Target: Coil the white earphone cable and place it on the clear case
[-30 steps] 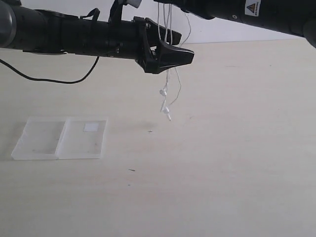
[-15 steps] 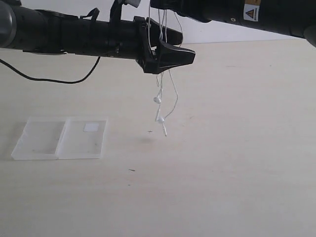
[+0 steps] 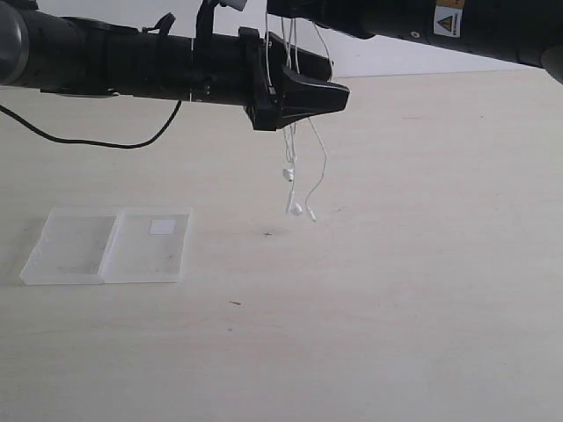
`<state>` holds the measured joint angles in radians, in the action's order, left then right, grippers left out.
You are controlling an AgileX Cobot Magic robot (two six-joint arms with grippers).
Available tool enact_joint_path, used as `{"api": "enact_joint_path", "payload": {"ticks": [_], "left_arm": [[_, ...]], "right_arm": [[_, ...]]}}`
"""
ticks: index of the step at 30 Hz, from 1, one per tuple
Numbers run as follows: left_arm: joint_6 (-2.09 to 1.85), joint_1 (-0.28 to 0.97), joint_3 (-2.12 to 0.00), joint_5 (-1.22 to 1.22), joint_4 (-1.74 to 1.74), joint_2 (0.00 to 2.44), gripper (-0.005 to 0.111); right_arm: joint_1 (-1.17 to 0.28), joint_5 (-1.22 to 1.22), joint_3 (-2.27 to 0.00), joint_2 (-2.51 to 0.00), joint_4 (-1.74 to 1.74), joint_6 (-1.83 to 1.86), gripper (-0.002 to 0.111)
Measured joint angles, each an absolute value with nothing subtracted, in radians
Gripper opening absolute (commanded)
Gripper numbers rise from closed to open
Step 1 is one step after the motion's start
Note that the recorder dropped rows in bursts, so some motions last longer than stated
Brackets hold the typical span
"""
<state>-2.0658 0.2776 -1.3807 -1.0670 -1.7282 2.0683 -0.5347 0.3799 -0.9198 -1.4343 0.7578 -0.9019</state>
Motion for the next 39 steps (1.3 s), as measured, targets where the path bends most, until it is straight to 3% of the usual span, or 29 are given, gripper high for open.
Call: {"api": "enact_joint_path", "payload": {"ticks": [7,31,33,39], "left_arm": [[-2.066,0.278,-1.381,-1.071,-1.728,2.068,0.019],[-2.064,0.278,-1.381,-1.065,-1.657,2.068,0.020],[-2.064,0.278,-1.381,-1.063,-1.653,2.068,0.027],[-2.049,0.278,-1.381,-1.011,-1.661,2.068,0.089]], "right_arm": [[-0.535,0.381,-0.920,-1.434,0.758,-0.898,0.000],[-0.535,0.325,-0.920,-1.434,0.756,-0.878,0.000],[-0.535,0.311,-0.920,-1.434,0.758,-0.873,0.000],[-0.535,0.303,-0.920,-1.434,0.758,-0.867,0.000]]}}
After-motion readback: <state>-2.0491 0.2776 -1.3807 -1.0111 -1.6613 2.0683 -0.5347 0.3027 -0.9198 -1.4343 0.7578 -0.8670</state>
